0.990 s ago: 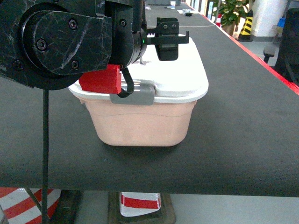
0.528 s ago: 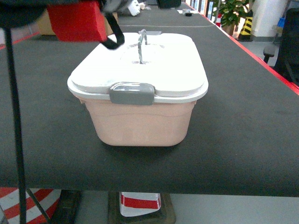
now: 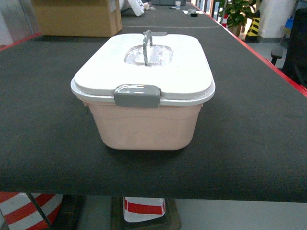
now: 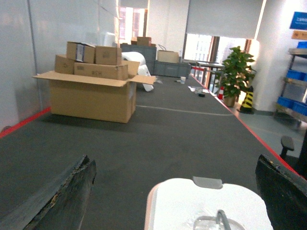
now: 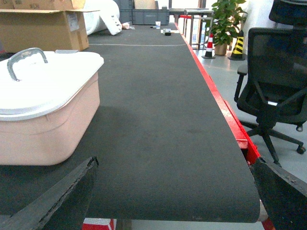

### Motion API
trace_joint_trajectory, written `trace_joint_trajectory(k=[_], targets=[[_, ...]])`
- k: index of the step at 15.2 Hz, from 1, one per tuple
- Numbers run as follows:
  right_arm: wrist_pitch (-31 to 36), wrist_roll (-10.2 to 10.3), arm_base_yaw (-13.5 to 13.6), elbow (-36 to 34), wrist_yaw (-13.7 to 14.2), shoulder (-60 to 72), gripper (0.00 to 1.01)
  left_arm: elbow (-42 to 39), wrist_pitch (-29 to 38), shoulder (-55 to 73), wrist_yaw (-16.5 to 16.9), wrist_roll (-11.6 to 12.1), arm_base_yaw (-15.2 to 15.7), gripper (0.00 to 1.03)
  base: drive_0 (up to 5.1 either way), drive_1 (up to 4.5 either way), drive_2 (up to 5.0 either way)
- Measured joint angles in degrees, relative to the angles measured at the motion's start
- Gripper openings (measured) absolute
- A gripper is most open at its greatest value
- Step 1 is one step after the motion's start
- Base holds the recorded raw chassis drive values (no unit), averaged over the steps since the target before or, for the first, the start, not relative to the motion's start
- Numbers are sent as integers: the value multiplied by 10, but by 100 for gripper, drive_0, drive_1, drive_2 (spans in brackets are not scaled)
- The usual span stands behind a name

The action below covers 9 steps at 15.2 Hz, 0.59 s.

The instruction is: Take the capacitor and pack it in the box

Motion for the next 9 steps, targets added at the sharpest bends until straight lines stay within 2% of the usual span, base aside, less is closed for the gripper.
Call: trace_joint_trajectory(k=[1,2,3,6,9], targets=[[0,0,0,0,0,0,98,0,-1,5,2,0,-2,98,0,0,0],[0,0,0,0,0,0,98,3,-77,-8,8,1,0,92,0,0,0],[0,0,0,0,0,0,98,-39,-123,-47,27,3,16,79,0,0,0],[0,0,0,0,0,0,98,-187,-71,-144,59,3,76,47,0,0,0],[0,0,0,0,0,0,98,-276,-48,-194,99,3,97,22,0,0,0]])
